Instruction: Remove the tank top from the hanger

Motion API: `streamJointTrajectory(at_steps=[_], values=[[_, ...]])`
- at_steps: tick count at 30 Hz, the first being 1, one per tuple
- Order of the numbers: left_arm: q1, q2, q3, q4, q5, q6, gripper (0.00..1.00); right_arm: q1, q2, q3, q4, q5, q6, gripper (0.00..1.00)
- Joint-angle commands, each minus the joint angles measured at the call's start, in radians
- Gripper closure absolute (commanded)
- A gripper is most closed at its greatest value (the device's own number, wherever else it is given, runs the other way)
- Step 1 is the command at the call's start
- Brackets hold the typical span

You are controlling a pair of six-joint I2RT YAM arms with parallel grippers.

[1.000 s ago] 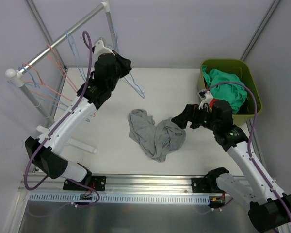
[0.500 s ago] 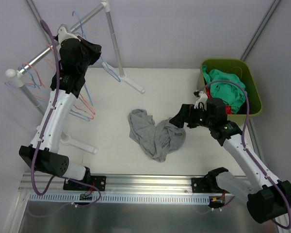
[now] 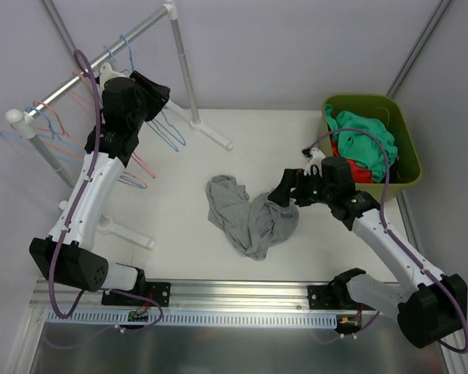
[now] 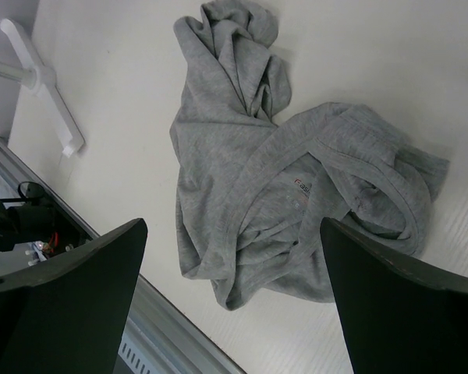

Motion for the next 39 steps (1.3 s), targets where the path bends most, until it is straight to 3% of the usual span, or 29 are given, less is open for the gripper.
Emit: streamJointTrajectory(at_steps=[1,3,4,6,7,8,16,24,28,39], values=[[0.005,-0.075,-0.004,-0.009,0.036,-0.008,0.5,0.059,0.07,0.044,0.029,0.077,-0.029,0.01],[0.005,-0.111,-0.004,-0.009,0.052,-0.001,0.36,0.079,0.102,0.052,0.029,0.102,-0.029,0.01],[0.005,-0.124,-0.006,-0.007,0.075,0.002,0.24,0.093,0.118,0.055,0.03,0.116,-0.029,0.01],[0.005,-0.158,0.002,-0.003,0.113,0.027,0.17,0.101,0.159,0.065,0.03,0.123,-0.023,0.01],[0.003,-0.165,0.003,0.005,0.138,0.038,0.06,0.105,0.172,0.068,0.033,0.133,-0.021,0.01],[0.003,-0.173,0.011,0.012,0.2,0.059,0.02,0.107,0.187,0.073,0.035,0.137,-0.018,0.0],[-0.023,-0.29,-0.059,0.016,0.441,0.197,0.01,0.113,0.187,0.091,0.035,0.244,-0.009,0.01],[-0.024,-0.468,-0.248,0.016,0.648,0.263,0.01,0.119,0.195,0.098,0.026,0.228,-0.012,0.0],[-0.024,-0.518,-0.285,0.016,0.835,0.271,0.01,0.13,0.216,0.108,0.026,0.215,-0.015,0.01],[-0.023,-0.713,-0.368,0.016,0.948,0.326,0.01,0.234,0.293,0.188,-0.009,0.295,-0.049,0.01]])
